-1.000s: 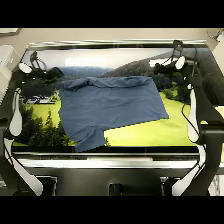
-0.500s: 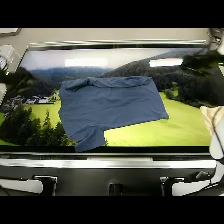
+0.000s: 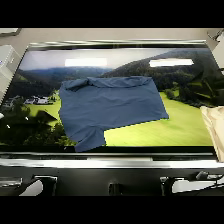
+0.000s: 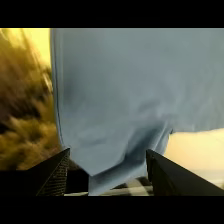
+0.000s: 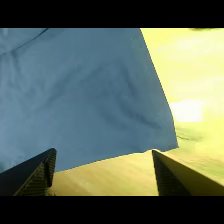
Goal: Fold the clothes and pants, and hang the long-sleeved shirts on hangers.
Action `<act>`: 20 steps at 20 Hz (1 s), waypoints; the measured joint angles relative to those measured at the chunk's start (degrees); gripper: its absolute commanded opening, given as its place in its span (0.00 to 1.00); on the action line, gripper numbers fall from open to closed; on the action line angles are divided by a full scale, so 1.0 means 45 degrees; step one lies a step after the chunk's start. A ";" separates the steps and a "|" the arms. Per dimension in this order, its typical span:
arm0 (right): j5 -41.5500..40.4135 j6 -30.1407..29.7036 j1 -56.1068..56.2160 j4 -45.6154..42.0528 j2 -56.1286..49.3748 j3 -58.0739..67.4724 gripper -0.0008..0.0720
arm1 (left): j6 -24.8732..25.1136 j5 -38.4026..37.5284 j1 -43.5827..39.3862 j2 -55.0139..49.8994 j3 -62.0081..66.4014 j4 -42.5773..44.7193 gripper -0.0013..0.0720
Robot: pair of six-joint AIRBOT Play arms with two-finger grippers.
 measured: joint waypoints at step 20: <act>-0.0194 -0.0369 -0.0228 0.0481 0.0049 -0.0593 0.92 | 0.1632 0.3468 -0.1593 -0.0763 -0.3347 -0.2443 0.75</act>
